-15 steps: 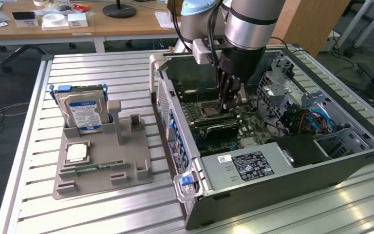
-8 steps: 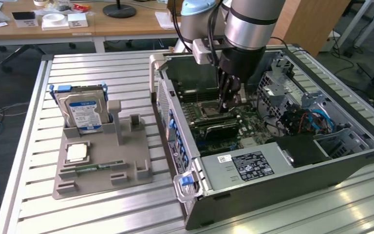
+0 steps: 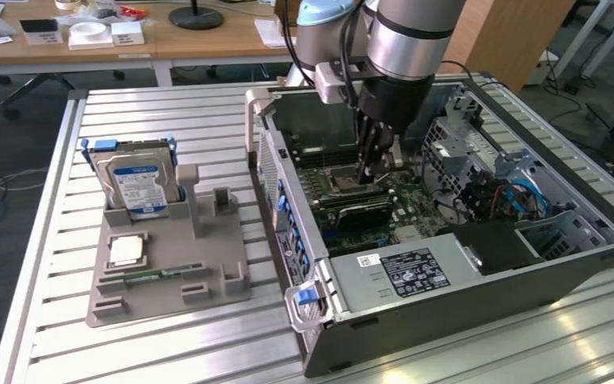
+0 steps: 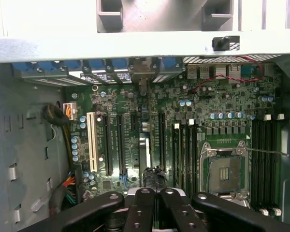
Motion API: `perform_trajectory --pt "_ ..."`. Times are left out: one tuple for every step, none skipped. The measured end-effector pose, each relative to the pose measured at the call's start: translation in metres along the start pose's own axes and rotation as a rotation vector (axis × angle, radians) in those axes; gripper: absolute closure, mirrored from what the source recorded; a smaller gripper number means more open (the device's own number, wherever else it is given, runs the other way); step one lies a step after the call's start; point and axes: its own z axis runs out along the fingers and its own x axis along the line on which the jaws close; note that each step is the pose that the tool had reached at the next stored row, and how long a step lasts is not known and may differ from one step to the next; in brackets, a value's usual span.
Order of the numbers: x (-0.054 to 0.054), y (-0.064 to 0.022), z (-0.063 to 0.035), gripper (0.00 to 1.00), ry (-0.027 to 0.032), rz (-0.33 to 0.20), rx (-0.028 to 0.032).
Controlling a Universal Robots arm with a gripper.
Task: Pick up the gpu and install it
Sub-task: 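Press down on the gpu until it lock into place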
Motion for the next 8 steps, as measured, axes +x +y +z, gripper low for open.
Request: perform_trajectory --pt "-0.0015 0.0001 0.0003 0.89 0.0 0.0 0.0001" --pt "-0.003 0.0002 0.0006 0.89 0.0 0.0 0.0" --pt "-0.0042 0.0002 0.0011 0.89 0.0001 0.0 0.0" --pt "-0.0051 0.0003 0.002 0.89 0.0 0.0 0.0" --pt "-0.0057 0.0004 0.0033 0.89 -0.0002 0.0 0.0001" --pt "-0.0061 0.0004 0.0051 0.89 -0.0002 0.0 0.0001" --pt "-0.0064 0.0004 0.0069 0.89 -0.0001 0.0 0.0" --pt "-0.0065 0.0005 0.0087 0.89 -0.0001 0.0 0.0001"
